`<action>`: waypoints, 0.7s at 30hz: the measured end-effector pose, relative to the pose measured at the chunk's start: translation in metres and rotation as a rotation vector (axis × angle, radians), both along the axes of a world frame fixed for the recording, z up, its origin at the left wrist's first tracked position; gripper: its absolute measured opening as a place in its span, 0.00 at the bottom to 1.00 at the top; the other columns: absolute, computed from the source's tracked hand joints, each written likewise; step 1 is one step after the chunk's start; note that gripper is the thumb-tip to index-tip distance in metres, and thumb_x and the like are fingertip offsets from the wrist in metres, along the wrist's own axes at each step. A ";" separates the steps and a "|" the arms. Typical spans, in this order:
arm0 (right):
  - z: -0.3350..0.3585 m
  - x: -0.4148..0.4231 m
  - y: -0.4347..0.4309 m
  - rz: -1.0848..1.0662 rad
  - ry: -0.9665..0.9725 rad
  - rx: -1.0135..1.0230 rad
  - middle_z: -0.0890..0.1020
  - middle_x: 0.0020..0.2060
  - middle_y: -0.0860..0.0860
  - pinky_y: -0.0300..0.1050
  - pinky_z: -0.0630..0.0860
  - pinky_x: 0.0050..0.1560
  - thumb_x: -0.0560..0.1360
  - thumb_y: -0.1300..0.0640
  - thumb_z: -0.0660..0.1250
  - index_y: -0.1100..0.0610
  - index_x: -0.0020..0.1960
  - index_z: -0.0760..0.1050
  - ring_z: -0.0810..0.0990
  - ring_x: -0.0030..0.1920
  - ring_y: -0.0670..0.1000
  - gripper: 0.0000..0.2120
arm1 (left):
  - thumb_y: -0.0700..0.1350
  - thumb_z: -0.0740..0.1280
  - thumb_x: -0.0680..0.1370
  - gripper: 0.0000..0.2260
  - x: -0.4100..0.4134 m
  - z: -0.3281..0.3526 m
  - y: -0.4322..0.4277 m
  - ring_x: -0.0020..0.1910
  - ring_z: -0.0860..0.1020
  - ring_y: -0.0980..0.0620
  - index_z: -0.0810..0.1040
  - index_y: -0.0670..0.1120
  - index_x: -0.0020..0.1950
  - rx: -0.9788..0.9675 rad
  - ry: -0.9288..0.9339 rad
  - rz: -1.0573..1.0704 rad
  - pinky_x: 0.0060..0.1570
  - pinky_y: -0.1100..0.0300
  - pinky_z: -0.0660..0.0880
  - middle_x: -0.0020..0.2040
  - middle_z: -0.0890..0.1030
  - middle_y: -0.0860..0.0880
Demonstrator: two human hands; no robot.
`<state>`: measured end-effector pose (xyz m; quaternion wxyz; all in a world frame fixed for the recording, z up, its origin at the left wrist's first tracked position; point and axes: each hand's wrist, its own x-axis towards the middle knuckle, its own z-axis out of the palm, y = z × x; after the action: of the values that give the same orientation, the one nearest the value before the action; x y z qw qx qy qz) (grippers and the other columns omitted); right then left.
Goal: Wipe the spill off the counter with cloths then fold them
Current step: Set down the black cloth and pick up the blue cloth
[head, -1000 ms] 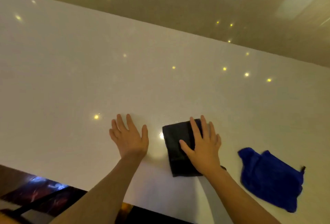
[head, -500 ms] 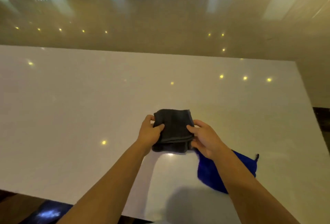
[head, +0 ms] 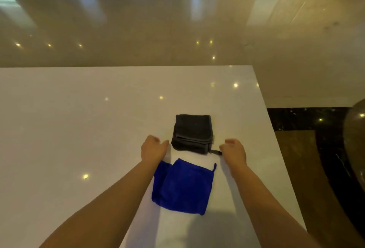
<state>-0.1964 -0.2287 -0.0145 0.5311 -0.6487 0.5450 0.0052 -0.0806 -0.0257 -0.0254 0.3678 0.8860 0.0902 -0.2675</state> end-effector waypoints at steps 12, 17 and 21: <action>0.015 -0.053 0.122 0.349 -0.081 0.224 0.84 0.51 0.57 0.56 0.80 0.51 0.78 0.64 0.66 0.53 0.51 0.77 0.82 0.49 0.56 0.07 | 0.34 0.74 0.70 0.09 -0.090 0.029 0.084 0.53 0.81 0.35 0.77 0.40 0.46 -0.304 0.265 0.036 0.54 0.42 0.80 0.53 0.83 0.34; 0.040 0.003 0.167 0.376 -0.254 0.535 0.87 0.51 0.55 0.65 0.81 0.57 0.80 0.60 0.65 0.54 0.59 0.77 0.86 0.52 0.59 0.09 | 0.34 0.74 0.71 0.16 -0.046 0.060 0.179 0.52 0.83 0.41 0.80 0.44 0.56 -0.641 0.284 0.384 0.45 0.50 0.82 0.53 0.86 0.42; 0.053 0.070 0.221 0.400 -0.324 0.552 0.87 0.52 0.55 0.62 0.82 0.57 0.81 0.60 0.65 0.54 0.59 0.77 0.86 0.52 0.58 0.08 | 0.38 0.76 0.71 0.17 0.009 0.071 0.240 0.52 0.84 0.43 0.80 0.49 0.57 -0.752 0.177 0.452 0.42 0.53 0.83 0.55 0.86 0.45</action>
<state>-0.1268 -0.0082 0.0389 0.7538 -0.5671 0.2947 0.1529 -0.0718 0.2143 0.0459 0.7045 0.6224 0.2093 -0.2691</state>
